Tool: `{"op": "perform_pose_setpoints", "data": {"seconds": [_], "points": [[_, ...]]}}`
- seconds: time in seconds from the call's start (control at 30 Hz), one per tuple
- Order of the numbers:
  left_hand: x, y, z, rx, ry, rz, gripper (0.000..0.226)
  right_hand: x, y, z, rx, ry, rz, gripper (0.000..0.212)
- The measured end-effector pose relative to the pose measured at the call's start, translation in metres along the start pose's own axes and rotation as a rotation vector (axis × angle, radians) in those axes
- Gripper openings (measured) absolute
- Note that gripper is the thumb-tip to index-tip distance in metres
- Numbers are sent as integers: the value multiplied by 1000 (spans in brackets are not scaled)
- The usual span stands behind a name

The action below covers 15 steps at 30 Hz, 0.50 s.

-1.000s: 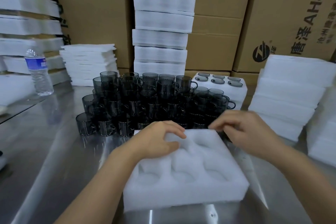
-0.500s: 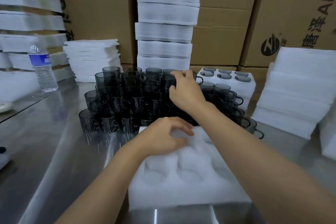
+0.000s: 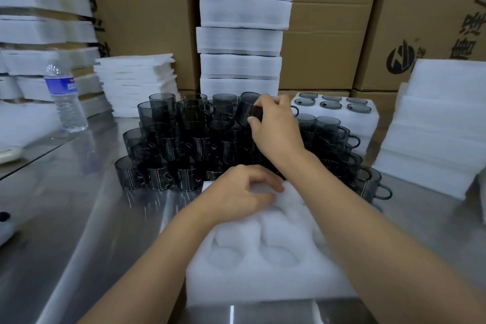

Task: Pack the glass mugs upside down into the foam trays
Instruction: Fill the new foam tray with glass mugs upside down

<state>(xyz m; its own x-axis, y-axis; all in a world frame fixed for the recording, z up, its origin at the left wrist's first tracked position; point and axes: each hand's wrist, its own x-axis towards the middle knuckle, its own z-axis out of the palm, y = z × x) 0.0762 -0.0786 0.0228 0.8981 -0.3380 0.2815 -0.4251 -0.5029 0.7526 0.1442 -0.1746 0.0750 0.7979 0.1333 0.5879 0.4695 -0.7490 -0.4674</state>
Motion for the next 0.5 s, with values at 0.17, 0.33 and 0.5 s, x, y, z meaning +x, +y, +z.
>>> {"op": "perform_pose_setpoints", "data": {"seconds": [0.17,0.33,0.5], "points": [[-1,0,0,2,5,-24,25,-17,-6,-28,77,-64,-19,21],[-1,1,1,-24,53,-73,14,-61,5,-31,116,-115,-54,16],[0,2,1,-257,156,-18,26,-72,17,-27,266,-23,-57,14]]}}
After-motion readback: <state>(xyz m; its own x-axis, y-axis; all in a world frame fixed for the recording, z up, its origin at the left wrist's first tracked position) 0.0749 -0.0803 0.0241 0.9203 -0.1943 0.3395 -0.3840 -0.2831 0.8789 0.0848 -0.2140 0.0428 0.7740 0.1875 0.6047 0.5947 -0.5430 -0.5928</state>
